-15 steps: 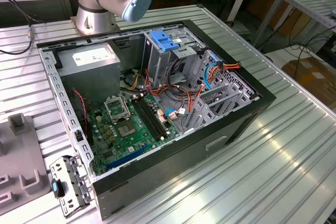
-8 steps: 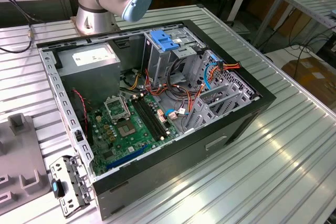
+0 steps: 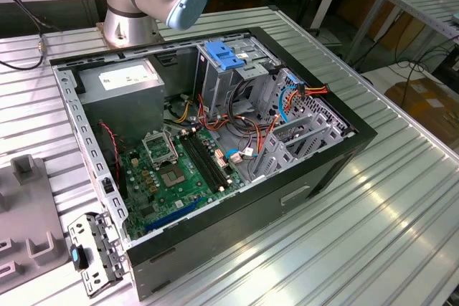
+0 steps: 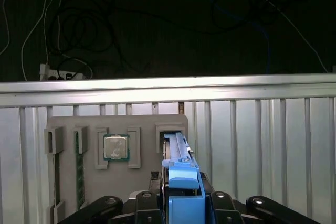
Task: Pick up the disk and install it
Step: 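Pick up the disk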
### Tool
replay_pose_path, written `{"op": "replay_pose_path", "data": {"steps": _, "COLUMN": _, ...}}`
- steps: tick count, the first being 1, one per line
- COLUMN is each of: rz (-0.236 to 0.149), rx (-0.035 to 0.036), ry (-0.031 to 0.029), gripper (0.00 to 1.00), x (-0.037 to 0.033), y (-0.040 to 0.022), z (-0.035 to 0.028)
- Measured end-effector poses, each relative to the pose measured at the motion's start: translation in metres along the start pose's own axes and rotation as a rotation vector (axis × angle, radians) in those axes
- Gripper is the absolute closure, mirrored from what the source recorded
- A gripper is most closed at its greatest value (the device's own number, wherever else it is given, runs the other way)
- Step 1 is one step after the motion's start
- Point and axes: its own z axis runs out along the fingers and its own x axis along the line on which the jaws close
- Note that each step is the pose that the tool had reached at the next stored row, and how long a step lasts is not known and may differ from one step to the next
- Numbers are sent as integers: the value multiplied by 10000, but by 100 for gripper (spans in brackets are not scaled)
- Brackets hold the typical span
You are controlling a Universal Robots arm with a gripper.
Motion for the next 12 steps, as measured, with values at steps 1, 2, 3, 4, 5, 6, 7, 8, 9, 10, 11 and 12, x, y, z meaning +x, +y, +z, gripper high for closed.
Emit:
{"op": "replay_pose_path", "data": {"steps": 1, "rz": 0, "rx": -1, "ry": 1, "gripper": 63, "x": 0, "y": 0, "z": -13}}
{"op": "replay_pose_path", "data": {"steps": 2, "rz": 0, "rx": 0, "ry": 0, "gripper": 63, "x": 0, "y": 0, "z": -29}}
{"op": "replay_pose_path", "data": {"steps": 3, "rz": 0, "rx": 1, "ry": -1, "gripper": 63, "x": -1, "y": 0, "z": -48}}
{"op": "replay_pose_path", "data": {"steps": 4, "rz": 0, "rx": 0, "ry": -1, "gripper": 63, "x": -1, "y": 0, "z": -61}}
{"op": "replay_pose_path", "data": {"steps": 5, "rz": 0, "rx": 1, "ry": -1, "gripper": 63, "x": -1, "y": 1, "z": -76}}
{"op": "replay_pose_path", "data": {"steps": 6, "rz": 0, "rx": 0, "ry": 0, "gripper": 63, "x": -1, "y": 1, "z": -85}}
{"op": "replay_pose_path", "data": {"steps": 7, "rz": -1, "rx": 1, "ry": -1, "gripper": 63, "x": -1, "y": 1, "z": -89}}
{"op": "replay_pose_path", "data": {"steps": 8, "rz": 0, "rx": 2, "ry": -1, "gripper": 63, "x": -1, "y": 1, "z": -94}}
{"op": "replay_pose_path", "data": {"steps": 9, "rz": 0, "rx": 3, "ry": -1, "gripper": 63, "x": -1, "y": 0, "z": -94}}
{"op": "replay_pose_path", "data": {"steps": 10, "rz": 0, "rx": 0, "ry": 0, "gripper": 63, "x": -1, "y": 1, "z": -99}}
{"op": "replay_pose_path", "data": {"steps": 11, "rz": 0, "rx": 0, "ry": 0, "gripper": 63, "x": -1, "y": 1, "z": -103}}
{"op": "replay_pose_path", "data": {"steps": 12, "rz": -1, "rx": 0, "ry": 0, "gripper": 63, "x": -1, "y": 1, "z": -103}}
